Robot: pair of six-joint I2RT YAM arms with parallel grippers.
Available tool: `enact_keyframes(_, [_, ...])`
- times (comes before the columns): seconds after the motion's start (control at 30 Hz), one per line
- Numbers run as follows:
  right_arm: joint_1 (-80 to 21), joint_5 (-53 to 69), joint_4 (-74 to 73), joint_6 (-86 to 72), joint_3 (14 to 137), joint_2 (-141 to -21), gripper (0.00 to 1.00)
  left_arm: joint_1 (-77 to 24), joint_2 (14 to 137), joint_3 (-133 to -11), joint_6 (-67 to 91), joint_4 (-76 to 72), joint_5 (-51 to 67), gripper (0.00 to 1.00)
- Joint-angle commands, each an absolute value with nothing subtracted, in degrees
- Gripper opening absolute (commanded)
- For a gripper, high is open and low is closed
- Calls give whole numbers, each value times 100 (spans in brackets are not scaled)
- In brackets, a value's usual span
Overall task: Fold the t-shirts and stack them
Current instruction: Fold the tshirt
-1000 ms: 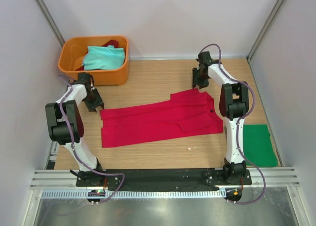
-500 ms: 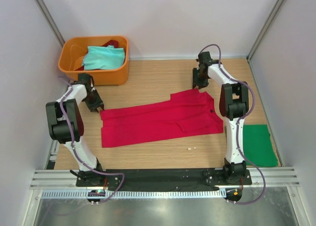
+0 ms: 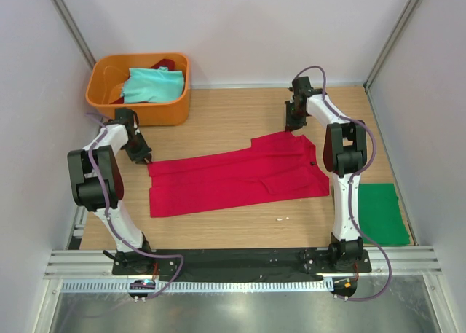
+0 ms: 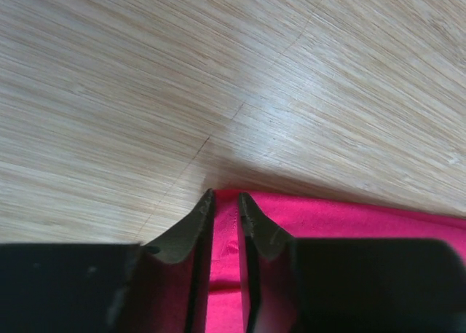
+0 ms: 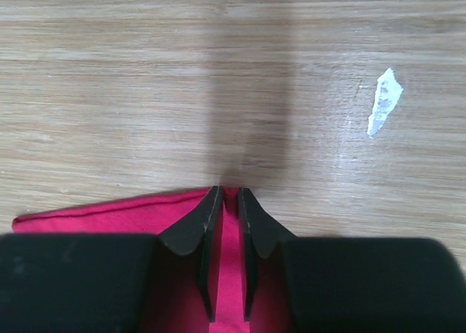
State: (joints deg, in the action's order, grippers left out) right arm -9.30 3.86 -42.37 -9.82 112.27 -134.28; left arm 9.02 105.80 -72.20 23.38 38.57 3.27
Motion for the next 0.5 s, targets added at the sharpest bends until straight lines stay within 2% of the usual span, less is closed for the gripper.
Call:
enact_keyframes(0.0, [-1002, 598, -4359, -1142, 11302, -13412, 19, 940, 10547, -7348, 2294, 3762, 466, 18])
enact_keyframes(0.07, [-1002, 598, -4377, -1186, 11320, -13360, 10, 941, 10503, -7339, 2303, 3762, 501, 15])
enact_keyframes(0.17, [-1002, 467, -4360, -1292, 11338, -13254, 4, 949, 10372, -7286, 2329, 3788, 588, 10])
enact_keyframes(0.3, [-1002, 343, -4464, -1362, 11408, -12983, 1, 949, 10134, -7102, 2364, 3788, 659, 0])
enact_keyframes(0.47, [-1002, 369, -4640, -1485, 11338, -12631, 1, 932, 9835, -6952, 2373, 3823, 738, 0])
